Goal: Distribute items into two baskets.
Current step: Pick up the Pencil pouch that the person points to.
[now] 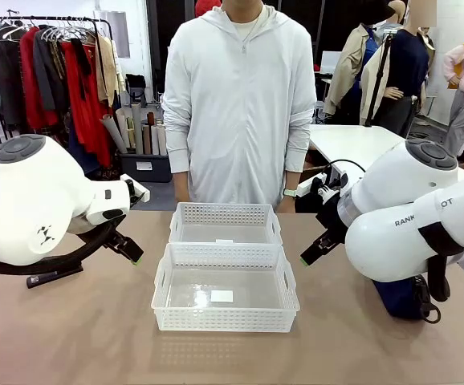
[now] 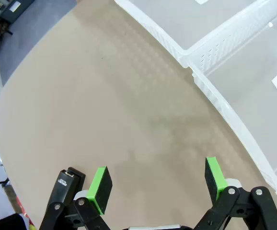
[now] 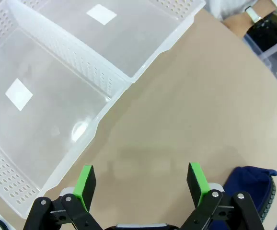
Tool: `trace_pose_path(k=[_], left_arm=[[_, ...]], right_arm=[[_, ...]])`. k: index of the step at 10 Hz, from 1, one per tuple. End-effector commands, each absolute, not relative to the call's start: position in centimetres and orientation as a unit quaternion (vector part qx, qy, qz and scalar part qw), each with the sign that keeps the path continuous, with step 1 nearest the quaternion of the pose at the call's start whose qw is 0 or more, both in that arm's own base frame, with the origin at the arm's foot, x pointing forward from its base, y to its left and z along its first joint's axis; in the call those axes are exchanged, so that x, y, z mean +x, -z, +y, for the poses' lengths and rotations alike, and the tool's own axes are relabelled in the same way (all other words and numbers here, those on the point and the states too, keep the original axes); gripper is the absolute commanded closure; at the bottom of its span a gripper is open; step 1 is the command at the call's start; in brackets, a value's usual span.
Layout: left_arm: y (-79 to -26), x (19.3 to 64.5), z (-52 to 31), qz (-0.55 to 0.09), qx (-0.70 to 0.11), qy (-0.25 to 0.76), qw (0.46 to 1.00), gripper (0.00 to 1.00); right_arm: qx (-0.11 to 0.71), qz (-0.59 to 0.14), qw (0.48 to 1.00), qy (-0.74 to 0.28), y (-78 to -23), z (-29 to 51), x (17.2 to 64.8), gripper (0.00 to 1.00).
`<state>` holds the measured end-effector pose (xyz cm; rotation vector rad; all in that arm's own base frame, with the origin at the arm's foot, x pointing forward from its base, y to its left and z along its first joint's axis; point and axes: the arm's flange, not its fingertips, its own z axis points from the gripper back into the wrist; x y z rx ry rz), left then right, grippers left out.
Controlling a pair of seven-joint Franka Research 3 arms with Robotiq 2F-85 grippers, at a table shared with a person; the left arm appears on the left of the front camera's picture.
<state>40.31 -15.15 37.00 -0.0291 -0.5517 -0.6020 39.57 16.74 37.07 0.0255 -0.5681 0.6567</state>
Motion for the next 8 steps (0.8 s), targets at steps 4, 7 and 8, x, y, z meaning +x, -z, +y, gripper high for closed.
trace_pose_path(k=[4, 7, 8], left_arm=[[-37.01, 40.31, -15.15, -0.268, -0.014, 0.293, 0.918, 0.00], [-37.00, 40.31, -15.15, -0.268, -0.014, 0.293, 0.918, 0.00], [-37.35, 40.37, -14.86, -0.273, -0.013, 0.287, 0.918, 0.00]], right_arm=[[0.013, -0.275, 0.907, -0.318, -37.08, 16.74, 39.57, 0.00], [0.012, -0.275, 0.907, -0.318, -37.07, 16.74, 39.57, 0.00], [0.011, -0.275, 0.907, -0.318, -37.18, 16.65, 39.71, 0.00]])
